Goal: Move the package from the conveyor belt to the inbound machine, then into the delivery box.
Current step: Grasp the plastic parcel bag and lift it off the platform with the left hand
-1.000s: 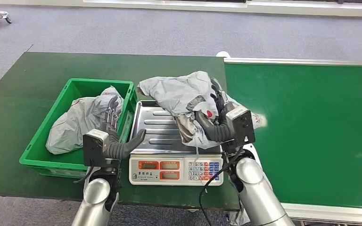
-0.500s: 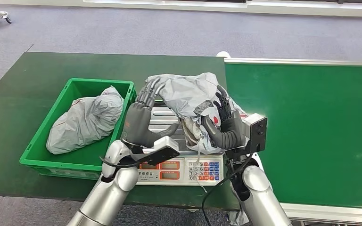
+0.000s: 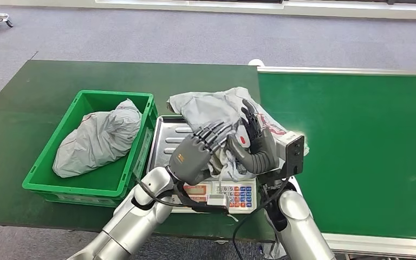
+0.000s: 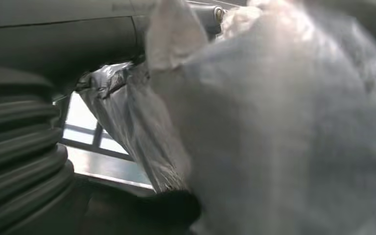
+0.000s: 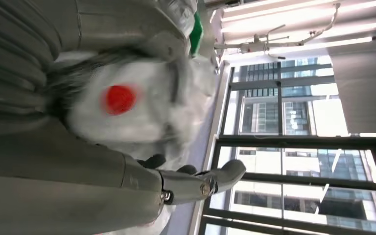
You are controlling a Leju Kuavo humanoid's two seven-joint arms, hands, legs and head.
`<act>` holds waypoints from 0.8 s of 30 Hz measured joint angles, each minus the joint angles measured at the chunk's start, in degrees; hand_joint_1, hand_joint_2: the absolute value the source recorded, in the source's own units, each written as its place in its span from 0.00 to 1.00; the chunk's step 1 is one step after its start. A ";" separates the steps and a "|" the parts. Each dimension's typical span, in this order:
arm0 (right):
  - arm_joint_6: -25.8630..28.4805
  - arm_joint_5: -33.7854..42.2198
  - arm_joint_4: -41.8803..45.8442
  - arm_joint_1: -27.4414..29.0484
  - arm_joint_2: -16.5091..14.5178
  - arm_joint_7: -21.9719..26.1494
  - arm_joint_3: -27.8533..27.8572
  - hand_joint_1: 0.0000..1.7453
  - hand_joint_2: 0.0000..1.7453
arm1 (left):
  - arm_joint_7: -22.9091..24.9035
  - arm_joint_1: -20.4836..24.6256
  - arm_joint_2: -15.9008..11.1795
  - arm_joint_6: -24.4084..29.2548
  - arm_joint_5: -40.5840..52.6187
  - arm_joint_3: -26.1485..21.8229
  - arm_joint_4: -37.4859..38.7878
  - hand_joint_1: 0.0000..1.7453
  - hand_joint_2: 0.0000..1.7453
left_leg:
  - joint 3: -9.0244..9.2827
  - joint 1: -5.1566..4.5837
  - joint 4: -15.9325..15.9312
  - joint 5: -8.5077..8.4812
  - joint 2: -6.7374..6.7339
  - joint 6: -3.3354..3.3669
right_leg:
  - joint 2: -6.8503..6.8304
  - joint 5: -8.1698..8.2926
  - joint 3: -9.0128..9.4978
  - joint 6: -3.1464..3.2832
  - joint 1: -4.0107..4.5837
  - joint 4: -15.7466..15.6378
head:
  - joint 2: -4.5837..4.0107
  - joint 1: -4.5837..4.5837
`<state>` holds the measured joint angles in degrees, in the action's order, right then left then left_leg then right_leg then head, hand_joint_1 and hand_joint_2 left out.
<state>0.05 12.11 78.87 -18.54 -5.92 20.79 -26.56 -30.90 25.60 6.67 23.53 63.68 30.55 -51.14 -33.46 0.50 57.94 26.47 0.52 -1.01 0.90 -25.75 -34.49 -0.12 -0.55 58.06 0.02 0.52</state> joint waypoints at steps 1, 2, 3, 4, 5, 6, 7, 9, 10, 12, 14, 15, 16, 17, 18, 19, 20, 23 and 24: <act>-0.04 0.03 0.04 -0.05 0.06 0.15 0.00 0.00 1.00 | -0.95 0.38 -0.08 0.58 -0.14 0.43 1.63 1.00 1.00 | 0.00 0.00 0.00 0.00 0.00 0.00 | 0.00 0.00 0.00 0.00 0.00 0.00 | 0.00 0.00; -0.04 0.04 0.12 -0.09 0.14 0.32 0.00 0.00 1.00 | -1.65 0.68 -0.14 1.14 -0.38 0.80 3.10 1.00 1.00 | 0.00 0.00 0.00 0.00 0.00 0.00 | 0.00 0.00 0.00 0.00 0.00 0.00 | 0.00 0.00; -0.04 0.04 0.23 -0.11 0.22 0.44 0.00 0.00 1.00 | -2.18 0.96 -0.19 1.53 -0.68 1.10 4.38 1.00 1.00 | 0.00 0.00 0.00 0.00 0.00 0.00 | 0.00 0.00 0.00 0.00 0.00 0.00 | 0.00 0.00; -0.03 0.04 0.35 -0.11 0.32 0.52 0.00 0.00 1.00 | -2.53 1.24 -0.23 1.78 -0.98 1.36 5.55 1.00 1.00 | 0.00 0.00 0.00 0.00 0.00 0.00 | 0.00 0.00 0.00 0.00 0.00 0.00 | 0.00 0.00; -0.03 0.04 0.44 -0.12 0.40 0.57 0.00 0.00 1.00 | -2.71 1.49 -0.27 1.92 -1.24 1.55 6.50 1.00 1.00 | 0.00 0.00 0.00 0.00 0.00 0.00 | 0.00 0.00 0.00 0.00 0.00 0.00 | 0.00 0.00; -0.03 0.05 0.52 -0.12 0.48 0.64 0.00 0.00 1.00 | -2.90 1.70 -0.30 1.99 -1.63 1.68 7.29 1.00 1.00 | 0.00 0.00 0.00 0.00 0.00 0.00 | 0.00 0.00 0.00 0.00 0.00 0.00 | 0.00 0.00; -0.01 0.07 0.57 -0.12 0.56 0.74 0.00 0.00 1.00 | -3.10 1.86 -0.34 2.03 -2.20 1.77 7.92 1.00 1.00 | 0.00 0.00 0.00 0.00 0.00 0.00 | 0.00 0.00 0.00 0.00 0.00 0.00 | 0.00 0.00; 0.11 0.19 0.70 -0.11 0.76 1.02 0.04 0.00 1.00 | -3.69 2.03 -0.47 1.89 -3.93 1.80 8.76 1.00 1.00 | 0.00 0.00 0.00 0.00 0.00 0.00 | 0.01 0.00 -0.01 0.00 0.00 0.00 | 0.00 0.00; 0.19 0.25 0.78 -0.11 0.88 1.14 0.09 0.00 1.00 | -4.00 2.11 -0.57 1.68 -4.91 1.80 9.07 1.00 1.00 | 0.00 0.00 0.00 0.00 0.00 0.00 | 0.00 0.00 -0.01 0.00 0.00 0.00 | 0.00 0.00; 0.39 0.34 0.91 -0.11 1.16 1.27 0.21 0.00 1.00 | -4.49 2.32 -0.79 1.19 -6.50 1.80 9.62 1.00 1.00 | -0.01 0.00 0.00 0.00 0.00 0.00 | 0.00 0.00 -0.01 0.00 0.00 0.00 | 0.00 0.00; 0.53 0.37 0.94 -0.11 1.40 1.31 0.31 0.00 1.00 | -4.76 2.49 -0.97 0.97 -7.17 1.80 10.07 1.00 1.00 | 0.00 0.00 0.00 0.00 0.00 0.00 | 0.00 0.00 -0.01 0.00 0.00 0.00 | 0.00 0.00; 0.56 0.37 0.97 -0.11 1.50 1.32 0.33 0.00 1.00 | -4.83 2.53 -1.03 0.94 -7.28 1.80 10.25 1.00 1.00 | 0.00 0.00 0.00 0.00 0.00 0.00 | 0.01 0.00 -0.01 0.00 0.00 0.00 | 0.00 0.00; 0.57 0.37 0.99 -0.11 1.58 1.33 0.36 0.00 1.00 | -4.86 2.56 -1.09 0.93 -7.33 1.80 10.43 1.00 1.00 | 0.00 0.00 0.00 0.00 0.00 0.00 | 0.01 0.00 -0.01 0.00 0.00 0.00 | 0.00 0.00; 0.57 0.37 1.03 -0.11 1.65 1.33 0.37 0.00 1.00 | -4.90 2.59 -1.13 0.92 -7.37 1.80 10.60 1.00 1.00 | 0.00 0.00 0.00 0.00 0.00 0.00 | 0.01 0.00 -0.01 0.00 0.00 0.00 | 0.00 0.00; 0.58 0.37 1.05 -0.11 1.72 1.33 0.40 0.00 1.00 | -4.92 2.61 -1.16 0.91 -7.41 1.80 10.76 1.00 1.00 | 0.00 0.00 0.00 0.00 0.00 0.00 | 0.01 0.00 -0.01 0.00 0.00 0.00 | 0.00 0.00; 0.58 0.37 1.06 -0.11 1.77 1.33 0.46 0.00 1.00 | -4.92 2.63 -1.19 0.91 -7.44 1.80 10.92 1.00 1.00 | 0.00 0.00 0.00 0.00 0.00 0.00 | 0.01 0.00 0.00 0.00 0.00 0.00 | 0.00 0.00; 0.58 0.37 1.07 -0.11 1.81 1.34 0.55 0.00 1.00 | -4.92 2.66 -1.20 0.91 -7.50 1.80 11.06 1.00 1.00 | 0.00 0.00 0.00 0.00 0.00 0.00 | 0.00 0.00 0.00 0.00 0.00 0.00 | 0.00 0.00; 0.70 0.36 1.07 -0.10 1.89 1.42 0.85 0.00 1.00 | -4.97 2.77 -1.20 0.94 -8.11 1.80 11.44 1.00 1.00 | 0.00 0.00 0.00 0.00 0.00 0.00 | 0.01 0.00 -0.01 0.00 0.00 0.00 | 0.00 0.00; 0.76 0.35 1.07 -0.08 1.91 1.46 0.95 0.00 1.00 | -5.00 2.85 -1.20 1.00 -8.36 1.80 11.55 1.00 1.00 | 0.00 0.00 0.00 0.00 0.00 0.00 | 0.01 0.00 -0.01 0.00 0.00 0.00 | 0.00 0.00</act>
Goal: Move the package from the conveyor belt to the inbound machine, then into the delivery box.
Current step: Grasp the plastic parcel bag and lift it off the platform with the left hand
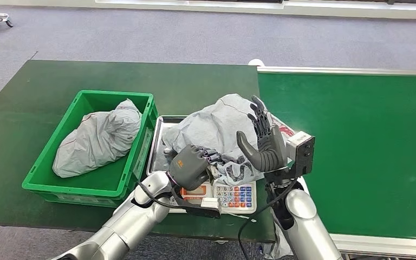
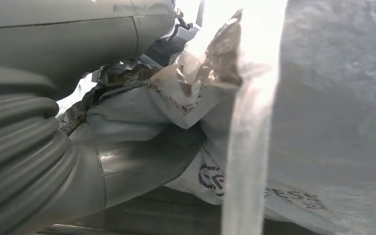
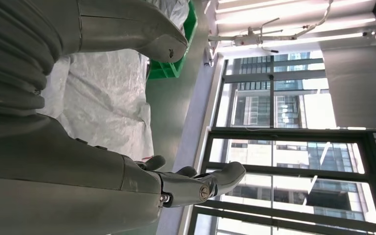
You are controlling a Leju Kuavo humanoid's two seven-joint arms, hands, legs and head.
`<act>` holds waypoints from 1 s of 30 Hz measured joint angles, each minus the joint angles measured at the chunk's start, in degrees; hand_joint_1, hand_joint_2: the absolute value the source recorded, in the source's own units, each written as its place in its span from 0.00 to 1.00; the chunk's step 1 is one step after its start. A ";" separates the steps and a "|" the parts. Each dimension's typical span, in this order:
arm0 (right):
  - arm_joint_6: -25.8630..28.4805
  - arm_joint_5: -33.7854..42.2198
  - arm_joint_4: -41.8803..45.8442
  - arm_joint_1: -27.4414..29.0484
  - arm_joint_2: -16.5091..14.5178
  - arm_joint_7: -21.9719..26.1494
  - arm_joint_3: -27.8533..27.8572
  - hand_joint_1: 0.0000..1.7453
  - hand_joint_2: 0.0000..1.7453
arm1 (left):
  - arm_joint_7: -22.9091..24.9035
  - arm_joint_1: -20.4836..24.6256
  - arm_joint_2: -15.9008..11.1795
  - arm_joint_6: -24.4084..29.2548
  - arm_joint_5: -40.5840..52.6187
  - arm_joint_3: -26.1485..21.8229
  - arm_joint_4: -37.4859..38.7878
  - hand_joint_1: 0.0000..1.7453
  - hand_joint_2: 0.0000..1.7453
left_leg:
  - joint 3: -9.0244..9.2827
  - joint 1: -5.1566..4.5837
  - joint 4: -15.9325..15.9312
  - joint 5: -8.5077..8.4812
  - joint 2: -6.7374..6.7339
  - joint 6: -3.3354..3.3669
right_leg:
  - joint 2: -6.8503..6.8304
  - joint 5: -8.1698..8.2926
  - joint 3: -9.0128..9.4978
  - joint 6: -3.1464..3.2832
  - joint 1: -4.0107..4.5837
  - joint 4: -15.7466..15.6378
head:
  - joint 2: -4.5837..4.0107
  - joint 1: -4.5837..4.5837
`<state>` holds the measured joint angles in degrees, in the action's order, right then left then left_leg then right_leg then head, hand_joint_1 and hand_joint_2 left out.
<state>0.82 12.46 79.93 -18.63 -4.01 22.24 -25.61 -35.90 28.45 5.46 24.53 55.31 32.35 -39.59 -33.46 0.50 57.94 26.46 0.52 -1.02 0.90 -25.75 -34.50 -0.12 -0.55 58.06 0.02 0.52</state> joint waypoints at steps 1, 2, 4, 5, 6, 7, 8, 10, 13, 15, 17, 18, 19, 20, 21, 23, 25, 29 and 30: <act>0.10 -0.02 0.00 0.02 0.03 0.04 0.11 0.00 1.00 | -0.01 0.12 -0.01 0.13 -0.20 0.00 0.12 1.00 1.00 | 0.00 0.00 0.00 0.00 0.00 0.00 | 0.00 0.00 0.00 0.00 0.00 0.00 | 0.00 0.00; 0.23 -0.03 0.01 0.08 0.08 0.09 0.23 0.00 1.00 | 0.05 0.28 -0.02 0.34 -0.31 0.00 0.23 1.00 1.00 | 0.00 0.00 0.00 0.00 0.00 0.00 | 0.00 0.00 0.00 0.00 0.00 0.00 | 0.00 0.00; 0.65 0.00 0.03 0.44 0.21 0.24 0.63 0.00 1.00 | 0.46 0.84 -0.11 0.93 -0.40 0.00 0.49 1.00 1.00 | 0.00 0.00 0.00 0.00 0.00 0.00 | -0.01 0.00 0.00 0.00 0.00 0.00 | 0.00 0.00; 0.93 0.08 0.07 0.81 0.29 0.32 0.97 0.00 1.00 | 0.83 1.27 -0.17 1.24 -0.45 0.00 0.59 1.00 1.00 | 0.00 0.00 0.00 0.00 0.01 0.00 | -0.01 0.00 0.00 0.00 0.00 0.00 | 0.00 0.00; 1.23 0.21 0.13 1.33 0.36 0.41 1.40 0.00 1.00 | 1.32 1.79 -0.26 1.47 -0.57 0.00 0.63 1.00 1.00 | 0.00 0.00 0.00 0.00 0.01 0.00 | -0.02 0.00 0.00 0.00 0.01 0.00 | 0.00 0.00; 1.56 0.37 0.18 2.02 0.43 0.48 1.98 0.00 1.00 | 1.98 2.39 -0.42 1.62 -0.81 -0.01 0.54 1.00 1.00 | 0.00 0.00 0.00 0.00 0.02 0.00 | -0.03 0.00 0.01 0.00 0.01 0.00 | 0.00 0.00; 1.81 0.47 0.23 2.86 0.49 0.54 2.67 0.00 1.00 | 2.76 3.02 -0.67 1.68 -1.16 -0.07 0.21 1.00 1.00 | 0.00 0.01 0.00 0.00 0.03 0.00 | -0.03 0.00 0.01 0.00 0.01 0.00 | 0.00 0.00; 2.14 0.26 0.26 4.83 0.57 0.75 4.12 0.00 1.00 | 4.29 4.16 -1.52 1.38 -1.96 -0.46 -1.29 1.00 1.00 | -0.01 0.01 0.00 0.00 0.03 0.00 | -0.03 0.00 0.01 0.00 0.01 0.00 | 0.00 -0.01; 2.04 -0.90 0.24 7.62 0.60 1.32 5.97 0.00 1.00 | 5.64 5.33 -3.09 -0.59 -2.50 -1.79 -4.96 1.00 1.00 | -0.01 0.01 -0.02 0.00 0.03 -0.01 | -0.02 0.00 0.01 0.00 0.01 0.00 | 0.00 0.00; 1.89 -1.43 0.24 8.67 0.60 1.53 6.86 0.00 1.00 | 6.02 5.68 -3.83 -1.59 -2.45 -2.50 -6.98 1.00 1.00 | -0.01 0.01 -0.02 0.00 0.03 -0.01 | -0.03 0.00 0.00 0.00 0.01 0.00 | 0.00 0.01; 1.80 -1.65 0.24 9.15 0.60 1.56 7.45 0.00 1.00 | 6.19 5.74 -4.24 -1.86 -2.33 -2.75 -8.30 1.00 1.00 | -0.01 0.01 -0.02 0.00 0.03 -0.01 | -0.03 -0.01 0.01 0.01 0.02 0.00 | 0.00 0.00; 1.77 -1.70 0.24 9.32 0.60 1.56 7.67 0.00 1.00 | 6.25 5.74 -4.37 -1.86 -2.27 -2.81 -8.80 1.00 1.00 | -0.01 0.01 -0.02 0.00 0.03 -0.01 | -0.03 -0.01 0.01 0.01 0.02 0.00 | 0.00 0.00; 1.79 -1.78 0.24 9.47 0.60 1.50 7.84 0.00 1.00 | 6.34 5.74 -4.48 -1.78 -2.19 -2.91 -9.22 1.00 1.00 | -0.01 0.01 -0.02 0.00 0.03 -0.01 | -0.03 -0.01 0.01 0.01 0.01 0.00 | 0.00 -0.01; 1.90 -1.92 0.24 9.65 0.60 1.38 8.06 0.00 1.00 | 6.49 5.74 -4.61 -1.61 -2.10 -3.07 -9.63 1.00 1.00 | -0.01 0.01 -0.02 0.00 0.03 -0.01 | -0.03 0.00 0.01 0.01 0.01 0.00 | 0.00 0.00; 2.10 -2.10 0.24 9.88 0.56 1.22 8.34 0.00 1.00 | 6.73 5.74 -4.81 -1.42 -2.02 -3.31 -10.12 1.00 1.00 | -0.01 0.01 -0.02 0.00 0.03 -0.01 | -0.03 0.00 0.01 0.01 0.01 0.00 | 0.00 -0.01; 2.63 -2.57 0.23 10.59 0.41 0.96 9.20 0.00 1.00 | 7.58 5.77 -5.61 -1.17 -1.96 -4.14 -11.65 1.00 1.00 | -0.02 0.01 -0.02 -0.01 0.03 -0.01 | -0.03 0.00 0.02 0.00 0.01 0.00 | 0.00 -0.01; 2.89 -2.95 0.22 11.52 0.19 0.92 10.31 0.00 1.00 | 8.59 5.81 -7.00 -1.25 -1.85 -5.46 -13.73 1.00 1.00 | -0.01 0.01 -0.03 -0.01 0.02 -0.01 | -0.01 0.00 0.01 0.01 0.02 0.01 | 0.00 0.00; 2.95 -3.74 0.22 13.21 -0.68 0.99 12.97 0.00 1.00 | 9.78 5.75 -9.85 -0.45 0.29 -9.35 -17.87 1.00 1.00 | -0.01 0.04 -0.04 -0.02 0.02 -0.03 | -0.01 -0.01 0.00 0.02 0.07 0.01 | 0.00 0.00; 2.92 -3.98 0.22 13.50 -0.98 0.96 13.59 0.00 1.00 | 9.95 5.65 -10.37 -0.03 1.18 -10.53 -18.84 1.00 1.00 | -0.01 0.05 -0.05 -0.02 0.02 -0.04 | -0.01 -0.01 0.00 0.02 0.07 0.01 | 0.00 0.00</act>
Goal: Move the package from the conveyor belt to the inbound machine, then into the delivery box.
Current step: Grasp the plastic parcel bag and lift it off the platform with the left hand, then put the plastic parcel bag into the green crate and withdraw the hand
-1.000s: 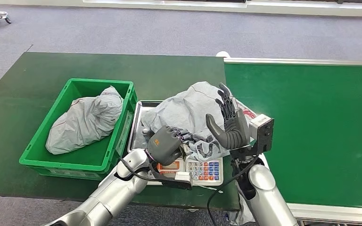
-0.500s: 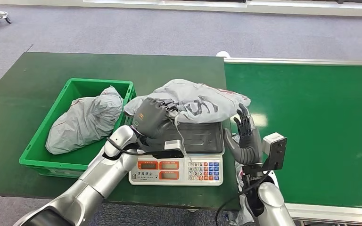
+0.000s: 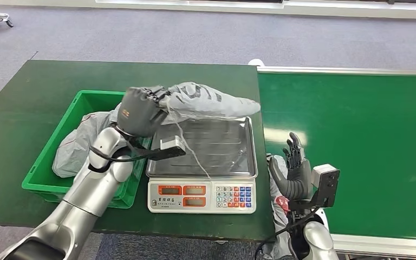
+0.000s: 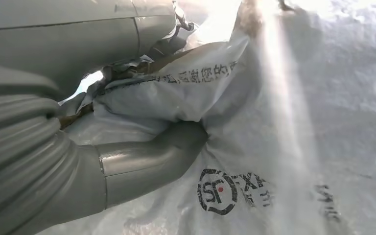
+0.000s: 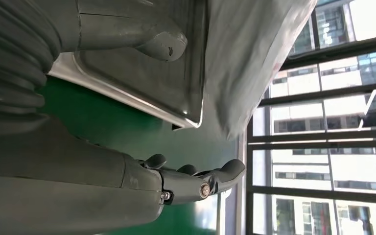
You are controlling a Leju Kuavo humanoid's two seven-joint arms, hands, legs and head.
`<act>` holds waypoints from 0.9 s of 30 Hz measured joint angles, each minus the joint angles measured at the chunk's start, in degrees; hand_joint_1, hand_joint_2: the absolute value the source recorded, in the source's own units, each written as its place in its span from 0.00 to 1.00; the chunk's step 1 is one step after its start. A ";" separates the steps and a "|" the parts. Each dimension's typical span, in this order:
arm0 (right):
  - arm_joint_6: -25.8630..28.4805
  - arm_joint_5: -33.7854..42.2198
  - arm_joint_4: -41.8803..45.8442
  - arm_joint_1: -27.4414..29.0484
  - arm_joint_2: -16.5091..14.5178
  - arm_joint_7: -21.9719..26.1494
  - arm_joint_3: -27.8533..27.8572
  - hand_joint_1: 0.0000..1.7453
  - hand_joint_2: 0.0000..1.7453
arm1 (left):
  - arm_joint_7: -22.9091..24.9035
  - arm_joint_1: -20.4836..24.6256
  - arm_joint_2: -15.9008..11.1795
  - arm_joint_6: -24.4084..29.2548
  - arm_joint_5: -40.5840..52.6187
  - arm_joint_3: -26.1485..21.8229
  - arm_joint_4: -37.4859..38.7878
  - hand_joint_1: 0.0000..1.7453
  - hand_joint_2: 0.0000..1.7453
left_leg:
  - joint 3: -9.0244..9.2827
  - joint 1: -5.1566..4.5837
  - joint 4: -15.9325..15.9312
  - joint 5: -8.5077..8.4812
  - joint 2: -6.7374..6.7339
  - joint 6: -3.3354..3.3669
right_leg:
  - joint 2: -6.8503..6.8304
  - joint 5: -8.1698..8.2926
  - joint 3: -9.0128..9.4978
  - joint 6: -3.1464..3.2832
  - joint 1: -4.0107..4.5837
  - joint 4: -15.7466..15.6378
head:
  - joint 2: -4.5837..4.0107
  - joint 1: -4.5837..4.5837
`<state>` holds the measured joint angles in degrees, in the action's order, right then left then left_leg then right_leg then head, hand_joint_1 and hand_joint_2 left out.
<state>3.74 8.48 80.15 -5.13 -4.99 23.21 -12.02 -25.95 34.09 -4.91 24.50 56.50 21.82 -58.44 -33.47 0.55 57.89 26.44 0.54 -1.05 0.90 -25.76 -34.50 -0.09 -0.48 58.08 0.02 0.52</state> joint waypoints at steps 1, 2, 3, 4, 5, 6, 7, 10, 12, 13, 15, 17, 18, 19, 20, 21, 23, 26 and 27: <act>-0.04 -0.26 0.00 0.23 -0.30 -0.03 0.59 0.00 1.00 | 0.21 -0.17 -0.48 0.42 0.96 -1.24 -1.02 1.00 1.00 | 0.00 0.00 -0.01 -0.01 0.00 -0.01 | 0.00 0.00 0.00 0.00 0.00 0.00 | 0.00 0.00; -0.09 -0.48 0.00 0.39 -0.62 -0.07 1.12 0.00 1.00 | 0.46 -0.48 -0.97 0.84 1.97 -2.46 -2.07 1.00 1.00 | 0.00 0.00 -0.02 -0.01 -0.01 -0.02 | 0.01 0.00 0.00 0.00 0.00 0.01 | 0.00 0.00; -0.14 -0.68 0.01 0.55 -0.92 -0.10 1.62 0.00 1.00 | 0.81 -0.98 -1.48 1.25 3.10 -3.64 -3.21 1.00 1.00 | 0.00 0.00 -0.03 -0.01 -0.01 -0.03 | 0.02 0.00 0.00 0.00 0.00 0.01 | 0.00 0.00; -0.21 -0.89 0.03 0.74 -1.21 -0.11 2.09 0.00 1.00 | 1.27 -1.74 -2.07 1.70 4.31 -4.78 -4.42 1.00 1.00 | 0.01 0.00 -0.03 -0.01 -0.02 -0.03 | 0.04 -0.01 0.01 0.01 0.00 0.01 | 0.00 0.00; -0.26 -1.06 0.12 1.00 -1.48 -0.13 2.55 0.00 1.00 | 1.77 -2.84 -2.68 2.29 5.59 -5.91 -5.77 1.00 1.00 | 0.01 0.00 -0.04 -0.01 -0.05 -0.03 | 0.05 -0.02 0.01 0.02 -0.01 0.01 | 0.00 0.00; -0.32 -1.23 0.31 1.35 -1.72 -0.16 3.07 0.00 1.00 | 2.29 -4.26 -3.39 3.08 6.93 -7.13 -7.33 1.00 1.00 | 0.01 0.00 -0.04 0.01 -0.07 -0.04 | 0.06 -0.03 0.01 0.04 -0.01 0.01 | 0.00 0.00; -0.36 -1.39 0.63 1.81 -1.93 -0.19 3.60 0.00 1.00 | 2.70 -6.07 -4.18 4.13 8.08 -8.45 -9.06 1.00 1.00 | 0.01 0.00 -0.05 0.03 -0.10 -0.05 | 0.09 -0.05 0.01 0.07 -0.01 0.01 | 0.00 0.00; -0.54 -1.64 2.29 3.77 -2.34 -0.12 5.32 0.00 1.00 | 2.81 -13.84 -6.79 8.59 9.65 -13.40 -15.45 1.00 1.00 | 0.10 0.00 -0.10 0.16 -0.25 -0.14 | 0.26 -0.14 0.01 0.17 -0.01 0.01 | 0.00 0.00; -0.78 -1.66 3.78 5.48 -2.48 0.21 6.58 0.00 1.00 | 1.67 -20.66 -7.91 12.03 10.20 -17.94 -20.94 1.00 1.00 | 0.16 0.00 -0.13 0.27 -0.34 -0.20 | 0.34 -0.24 0.00 0.24 -0.01 0.01 | 0.00 0.01; -0.90 -1.66 4.59 6.40 -2.56 0.46 7.21 0.00 1.00 | 0.76 -24.36 -8.11 13.47 10.49 -20.61 -23.98 1.00 1.00 | 0.18 0.00 -0.13 0.32 -0.37 -0.22 | 0.38 -0.31 0.00 0.26 0.00 0.01 | 0.00 0.01; -1.05 -1.65 6.04 8.06 -2.76 0.90 8.23 0.00 1.00 | -1.08 -30.88 -8.04 15.10 10.78 -25.62 -29.39 1.00 1.00 | 0.19 0.00 -0.14 0.40 -0.36 -0.22 | 0.37 -0.43 -0.02 0.26 0.00 0.01 | 0.00 0.02; -1.13 -1.65 7.09 9.09 -2.99 1.06 8.90 0.00 1.00 | -2.25 -35.22 -7.87 15.52 10.84 -29.30 -33.22 1.00 1.00 | 0.17 0.00 -0.14 0.45 -0.28 -0.17 | 0.26 -0.52 0.01 0.25 0.01 0.00 | 0.00 0.01; -1.16 -1.67 7.45 9.36 -3.12 1.08 9.13 0.00 1.00 | -2.57 -36.65 -7.77 15.58 10.93 -30.62 -34.58 1.00 1.00 | 0.17 0.00 -0.14 0.47 -0.24 -0.15 | 0.20 -0.55 0.03 0.26 0.01 0.01 | 0.00 0.01; -1.19 -1.68 7.74 9.53 -3.24 1.10 9.32 0.00 1.00 | -2.78 -37.71 -7.67 15.60 11.08 -31.68 -35.65 1.00 1.00 | 0.18 0.00 -0.14 0.47 -0.22 -0.14 | 0.16 -0.56 0.06 0.27 0.01 0.01 | 0.00 0.01; -1.22 -1.71 7.97 9.67 -3.36 1.12 9.46 0.00 1.00 | -2.89 -38.54 -7.57 15.61 11.22 -32.54 -36.53 1.00 1.00 | 0.18 0.00 -0.14 0.48 -0.21 -0.14 | 0.14 -0.57 0.07 0.27 0.01 0.01 | 0.00 0.01; -1.25 -1.73 8.16 9.79 -3.44 1.14 9.54 0.00 1.00 | -2.93 -39.16 -7.48 15.61 11.33 -33.21 -37.21 1.00 1.00 | 0.18 0.00 -0.14 0.48 -0.21 -0.14 | 0.12 -0.56 0.09 0.28 0.01 0.01 | 0.00 0.00; -1.31 -1.76 8.50 10.01 -3.57 1.16 9.60 0.00 1.00 | -2.97 -40.03 -7.32 15.61 11.42 -34.26 -38.33 1.00 1.00 | 0.20 0.00 -0.14 0.47 -0.22 -0.14 | 0.10 -0.55 0.11 0.28 0.01 0.01 | 0.00 0.01; -1.34 -1.79 8.86 10.18 -3.69 1.16 9.65 0.00 1.00 | -2.96 -40.91 -7.11 15.61 11.43 -35.26 -39.41 1.00 1.00 | 0.22 0.00 -0.14 0.44 -0.21 -0.16 | 0.08 -0.52 0.13 0.29 0.01 0.01 | 0.00 0.00; -1.34 -1.78 8.97 10.24 -3.74 1.17 9.68 0.00 1.00 | -2.87 -41.16 -7.04 15.61 11.43 -35.55 -39.65 1.00 1.00 | 0.23 0.00 -0.14 0.43 -0.21 -0.17 | 0.08 -0.51 0.15 0.29 0.01 0.01 | 0.00 0.00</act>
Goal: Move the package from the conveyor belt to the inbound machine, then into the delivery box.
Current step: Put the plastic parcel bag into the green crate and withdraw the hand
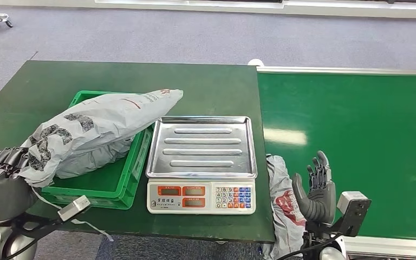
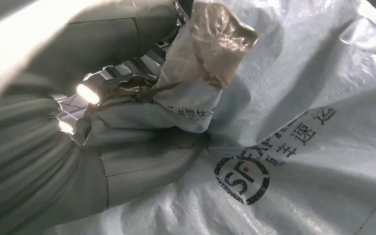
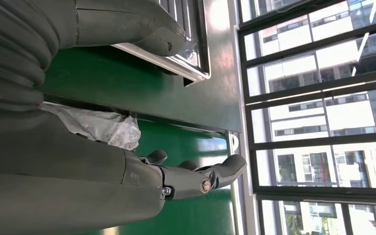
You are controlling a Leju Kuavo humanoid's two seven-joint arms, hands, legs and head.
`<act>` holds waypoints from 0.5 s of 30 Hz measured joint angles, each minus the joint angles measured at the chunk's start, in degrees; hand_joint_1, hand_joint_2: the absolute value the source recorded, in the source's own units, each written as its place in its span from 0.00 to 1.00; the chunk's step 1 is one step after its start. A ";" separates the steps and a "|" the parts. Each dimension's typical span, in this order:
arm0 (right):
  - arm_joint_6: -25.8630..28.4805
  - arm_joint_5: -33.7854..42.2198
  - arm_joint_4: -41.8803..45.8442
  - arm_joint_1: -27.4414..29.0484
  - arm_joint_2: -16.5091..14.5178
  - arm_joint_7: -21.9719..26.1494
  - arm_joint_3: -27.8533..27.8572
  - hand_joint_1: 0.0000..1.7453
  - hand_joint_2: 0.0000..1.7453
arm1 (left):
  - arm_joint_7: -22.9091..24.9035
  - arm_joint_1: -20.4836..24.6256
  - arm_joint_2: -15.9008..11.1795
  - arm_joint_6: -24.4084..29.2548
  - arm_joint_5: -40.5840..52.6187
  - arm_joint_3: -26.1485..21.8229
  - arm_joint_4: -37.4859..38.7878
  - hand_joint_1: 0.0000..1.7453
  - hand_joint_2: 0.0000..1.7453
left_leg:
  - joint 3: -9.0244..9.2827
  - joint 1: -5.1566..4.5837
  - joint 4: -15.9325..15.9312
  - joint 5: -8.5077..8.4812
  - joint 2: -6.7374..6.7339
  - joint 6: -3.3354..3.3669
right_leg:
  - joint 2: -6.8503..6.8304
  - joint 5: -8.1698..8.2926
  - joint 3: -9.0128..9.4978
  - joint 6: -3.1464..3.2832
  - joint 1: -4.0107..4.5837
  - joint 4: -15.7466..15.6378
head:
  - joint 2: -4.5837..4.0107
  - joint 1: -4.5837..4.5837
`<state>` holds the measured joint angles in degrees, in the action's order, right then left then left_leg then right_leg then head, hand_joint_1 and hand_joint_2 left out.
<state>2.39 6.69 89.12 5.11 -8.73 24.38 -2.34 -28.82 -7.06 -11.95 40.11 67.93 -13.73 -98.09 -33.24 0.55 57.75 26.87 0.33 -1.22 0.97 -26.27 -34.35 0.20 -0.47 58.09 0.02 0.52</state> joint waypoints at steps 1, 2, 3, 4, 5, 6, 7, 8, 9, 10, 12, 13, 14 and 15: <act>0.00 0.01 0.13 0.10 -0.04 0.02 0.04 0.00 1.00 | 0.13 -0.26 0.09 0.00 0.00 -0.31 -0.17 1.00 1.00 | 0.01 0.00 0.00 0.00 0.00 0.00 | 0.00 0.00 0.01 0.00 0.00 0.00 | 0.00 0.00; 0.01 0.05 0.30 0.30 -0.10 0.08 0.11 0.00 1.00 | 0.25 -0.57 0.23 0.00 0.00 -0.69 -0.27 1.00 1.00 | 0.02 0.00 0.00 0.00 0.00 0.00 | 0.00 0.00 0.02 0.00 0.00 0.00 | 0.00 0.00; 0.01 0.13 0.50 0.57 -0.14 0.18 0.19 0.00 1.00 | 0.30 -0.98 0.47 0.00 0.01 -1.20 -0.33 1.00 1.00 | 0.03 0.00 0.00 0.00 0.00 0.00 | 0.00 0.00 0.03 0.01 0.00 0.00 | 0.00 0.00; 0.01 0.25 0.66 0.90 -0.15 0.34 0.26 0.00 1.00 | 0.16 -1.47 0.86 0.00 0.09 -1.82 -0.38 1.00 1.00 | 0.03 0.00 0.00 0.00 0.00 0.00 | 0.00 0.00 0.03 0.01 0.00 0.00 | 0.00 0.01; 0.02 0.38 0.79 1.26 -0.16 0.53 0.33 0.00 1.00 | -0.24 -2.02 1.45 0.00 0.23 -2.59 -0.44 1.00 1.00 | 0.03 0.00 0.00 0.01 0.00 0.00 | 0.00 -0.01 0.03 0.01 0.00 0.00 | 0.00 0.01; 0.02 0.49 0.91 1.63 -0.17 0.69 0.42 0.00 1.00 | -0.79 -2.62 2.27 0.00 0.48 -3.46 -0.58 1.00 1.00 | 0.02 0.00 0.00 0.02 0.00 0.00 | 0.00 -0.02 0.03 0.00 0.00 0.00 | 0.00 0.01; 0.03 0.57 1.03 1.97 -0.19 0.82 0.52 0.00 1.00 | -1.53 -3.23 3.23 0.00 1.01 -4.44 -0.83 1.00 1.00 | 0.02 0.00 0.00 0.04 0.00 0.01 | 0.00 -0.03 0.02 -0.01 -0.01 0.00 | 0.00 0.01; 0.04 0.61 1.20 2.29 -0.21 0.90 0.64 0.00 1.00 | -2.33 -3.83 4.34 -0.01 1.68 -5.49 -1.17 1.00 1.00 | 0.01 -0.01 0.00 0.05 0.00 0.01 | 0.00 -0.04 0.02 -0.01 -0.01 0.00 | 0.00 0.01; 0.07 0.65 1.43 2.58 -0.24 0.95 0.80 0.00 1.00 | -3.14 -4.42 5.53 -0.08 2.13 -6.60 -1.62 1.00 1.00 | 0.01 -0.01 0.00 0.07 0.00 0.02 | 0.00 -0.05 0.02 -0.02 -0.01 0.00 | 0.00 0.01; 0.11 0.67 1.67 2.83 -0.30 0.99 0.97 0.00 1.00 | -3.95 -5.01 6.64 -0.31 2.25 -7.67 -2.10 1.00 1.00 | 0.01 -0.01 0.00 0.09 0.00 0.03 | 0.00 -0.06 0.01 -0.02 -0.01 0.00 | 0.00 0.01; 0.19 0.82 2.14 3.23 -0.46 1.02 1.35 0.00 1.00 | -5.64 -6.26 8.67 -1.94 1.08 -9.22 -2.98 1.00 1.00 | 0.01 -0.02 0.00 0.11 0.00 0.04 | 0.00 -0.08 0.01 -0.03 -0.02 -0.01 | 0.00 0.01; 0.21 0.94 2.31 3.36 -0.54 1.02 1.49 0.00 1.00 | -6.37 -6.83 9.51 -3.03 0.47 -9.55 -3.22 1.00 1.00 | 0.01 -0.02 0.00 0.12 0.00 0.04 | 0.00 -0.09 0.01 -0.03 -0.02 -0.01 | 0.00 0.01; 0.21 1.07 2.42 3.44 -0.60 1.02 1.58 0.00 1.00 | -6.96 -7.29 10.32 -4.00 0.09 -9.69 -3.33 1.00 1.00 | 0.01 -0.02 0.00 0.12 0.01 0.05 | 0.00 -0.10 0.01 -0.04 -0.02 -0.01 | 0.00 0.01; 0.21 1.16 2.46 3.47 -0.62 1.02 1.61 0.00 1.00 | -7.26 -7.58 11.06 -4.55 0.02 -9.70 -3.26 1.00 1.00 | 0.02 -0.02 0.00 0.12 0.01 0.05 | 0.00 -0.10 0.02 -0.05 -0.02 -0.01 | 0.00 0.01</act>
<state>2.61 7.85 91.59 8.57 -9.35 25.39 -0.73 -36.08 -14.64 -0.89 35.56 67.95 -23.43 -101.35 -33.22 0.53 57.75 27.00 0.34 -1.17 0.97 -26.37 -34.33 0.15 -0.49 58.07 0.02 0.53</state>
